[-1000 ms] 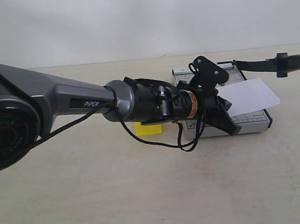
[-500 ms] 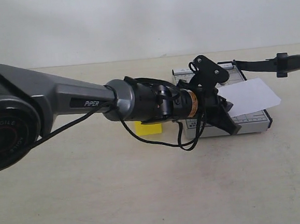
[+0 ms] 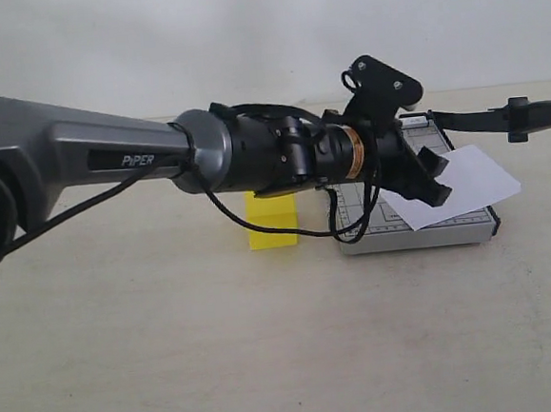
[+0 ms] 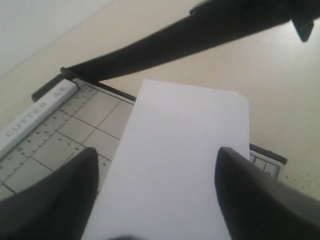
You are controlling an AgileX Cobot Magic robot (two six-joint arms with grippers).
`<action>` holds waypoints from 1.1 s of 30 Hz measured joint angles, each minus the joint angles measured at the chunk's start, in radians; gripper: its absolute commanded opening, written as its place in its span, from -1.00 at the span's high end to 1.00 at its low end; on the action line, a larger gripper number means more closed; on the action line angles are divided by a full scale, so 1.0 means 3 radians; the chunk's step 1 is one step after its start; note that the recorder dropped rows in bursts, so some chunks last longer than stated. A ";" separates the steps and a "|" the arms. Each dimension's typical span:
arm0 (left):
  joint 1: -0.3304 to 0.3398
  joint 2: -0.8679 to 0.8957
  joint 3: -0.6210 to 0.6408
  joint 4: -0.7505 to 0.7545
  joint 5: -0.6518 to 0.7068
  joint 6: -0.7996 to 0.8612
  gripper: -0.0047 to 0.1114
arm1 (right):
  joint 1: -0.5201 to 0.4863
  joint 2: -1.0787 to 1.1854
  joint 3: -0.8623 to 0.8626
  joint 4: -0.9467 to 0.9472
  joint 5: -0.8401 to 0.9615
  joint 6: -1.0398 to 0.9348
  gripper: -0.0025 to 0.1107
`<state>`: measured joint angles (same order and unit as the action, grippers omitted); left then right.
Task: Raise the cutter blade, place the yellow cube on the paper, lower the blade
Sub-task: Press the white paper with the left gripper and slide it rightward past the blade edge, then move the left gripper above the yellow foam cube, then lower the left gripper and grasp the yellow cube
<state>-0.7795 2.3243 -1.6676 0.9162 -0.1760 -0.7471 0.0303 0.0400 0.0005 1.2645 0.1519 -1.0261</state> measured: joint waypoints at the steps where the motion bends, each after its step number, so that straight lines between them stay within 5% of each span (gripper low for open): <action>1: 0.0000 -0.0028 0.0000 0.0000 0.0073 0.0003 -0.14 | 0.0000 0.0000 0.0000 0.0000 0.0000 0.0000 0.96; 8: -0.0016 -0.0275 0.0003 -0.0049 0.0927 0.0002 -0.14 | 0.0000 0.0000 0.0000 0.0000 0.0000 0.0000 0.96; 18: -0.0023 -0.0816 0.0003 -0.0988 0.2363 0.0223 -0.14 | 0.0000 0.0000 0.0000 0.0000 0.0000 0.0000 0.96; 25: -0.0023 -0.0880 0.0003 -0.1225 0.3441 -0.0346 -0.46 | 0.0000 0.0000 0.0000 0.0000 -0.0026 0.0000 0.96; 33: -0.0023 -0.0846 0.0003 -0.1360 0.3497 -0.0714 -0.48 | 0.0000 0.0000 0.0000 0.0000 -0.0026 0.0000 0.96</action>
<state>-0.7863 2.0706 -1.6667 0.5081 0.8732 -0.9614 0.0303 0.0400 0.0005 1.2645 0.1441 -1.0261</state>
